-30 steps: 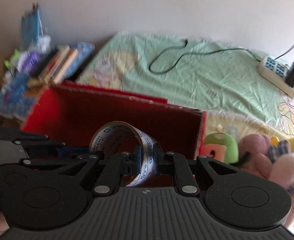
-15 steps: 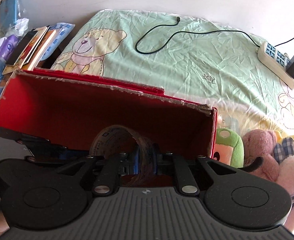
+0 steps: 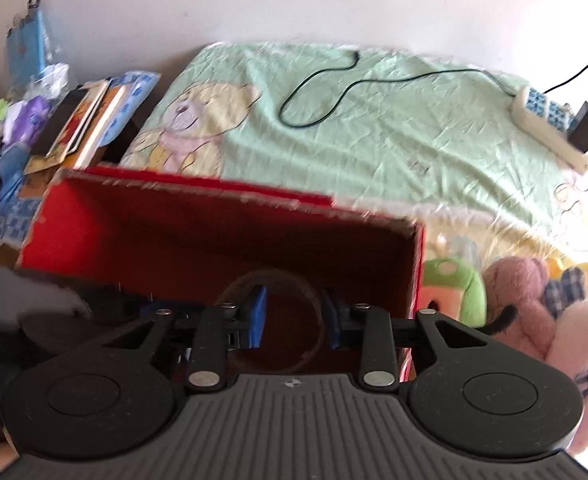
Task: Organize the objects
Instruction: 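Lower the tape roll onto the box floor and open the right gripper, then withdraw the open right gripper up out of the red box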
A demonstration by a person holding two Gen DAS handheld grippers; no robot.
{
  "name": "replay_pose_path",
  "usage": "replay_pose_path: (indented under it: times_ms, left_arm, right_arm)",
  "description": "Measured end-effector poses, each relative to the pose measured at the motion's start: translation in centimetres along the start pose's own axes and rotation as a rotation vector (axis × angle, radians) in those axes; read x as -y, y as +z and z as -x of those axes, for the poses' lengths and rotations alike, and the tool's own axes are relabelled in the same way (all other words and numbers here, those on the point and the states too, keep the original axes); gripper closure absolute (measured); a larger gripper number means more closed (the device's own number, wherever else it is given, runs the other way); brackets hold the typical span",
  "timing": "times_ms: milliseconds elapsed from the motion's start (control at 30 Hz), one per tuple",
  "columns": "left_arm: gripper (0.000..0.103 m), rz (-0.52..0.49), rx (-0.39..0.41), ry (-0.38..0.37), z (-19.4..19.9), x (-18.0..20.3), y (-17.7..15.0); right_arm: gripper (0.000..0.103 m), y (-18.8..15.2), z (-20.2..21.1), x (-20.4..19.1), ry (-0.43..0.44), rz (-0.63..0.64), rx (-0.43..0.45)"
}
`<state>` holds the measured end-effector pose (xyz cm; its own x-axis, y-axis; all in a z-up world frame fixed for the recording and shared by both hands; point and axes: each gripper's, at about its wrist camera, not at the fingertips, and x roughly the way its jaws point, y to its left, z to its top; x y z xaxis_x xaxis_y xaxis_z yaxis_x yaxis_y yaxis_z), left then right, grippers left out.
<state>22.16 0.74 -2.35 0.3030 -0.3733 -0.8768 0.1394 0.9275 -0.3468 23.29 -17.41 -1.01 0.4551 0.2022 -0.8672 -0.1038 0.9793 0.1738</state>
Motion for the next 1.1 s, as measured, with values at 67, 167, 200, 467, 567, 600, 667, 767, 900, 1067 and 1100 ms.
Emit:
replay_pose_path:
  times_ms: [67,167,200,467,567,600,667,767,900,1067,1100]
  left_arm:
    - [0.092,-0.023,0.031,0.008,1.4,-0.3,-0.2]
    - [0.088,-0.052,0.082,0.089,3.3,-1.0,-0.7]
    - [0.088,-0.061,0.089,0.122,3.7,-1.2,-0.9]
    - [0.084,-0.075,0.117,0.23,4.3,-2.3,-1.3]
    - [0.083,-0.075,0.115,0.252,3.9,-2.6,-1.5]
    - [0.083,-0.078,0.115,0.261,3.8,-2.6,-1.5]
    - [0.083,-0.094,0.116,0.277,3.7,-2.4,-1.7]
    - [0.082,-0.127,0.128,0.301,3.5,-1.6,-1.9]
    - [0.074,-0.176,0.155,0.342,3.4,-0.5,-2.0]
    - [0.073,-0.211,0.18,0.368,3.5,0.4,-2.2]
    - [0.073,-0.217,0.187,0.374,3.6,0.5,-2.3]
  right_arm:
    - [0.069,-0.4,0.1,-0.2,0.019,-0.005,-0.015]
    - [0.069,-0.7,-0.2,-0.6,0.096,-0.038,-0.05]
    - [0.069,-0.7,-0.6,-0.7,0.129,-0.058,-0.066]
    - [0.079,-0.7,-4.9,-3.2,0.194,-0.184,-0.174]
    - [0.079,-0.7,-5.5,-3.1,0.162,-0.215,-0.176]
    - [0.079,-0.7,-5.5,-3.1,0.132,-0.202,-0.168]
    - [0.079,-0.7,-5.5,-3.0,0.049,-0.158,-0.141]
    - [0.081,-0.8,-5.7,-2.4,0.008,-0.167,-0.137]
    - [0.08,-1.2,-5.7,-1.7,0.022,-0.21,-0.137]
    - [0.079,-1.8,-4.2,-1.8,0.019,-0.193,-0.09]
    - [0.08,-1.8,-4.0,-1.7,0.018,-0.199,-0.08]
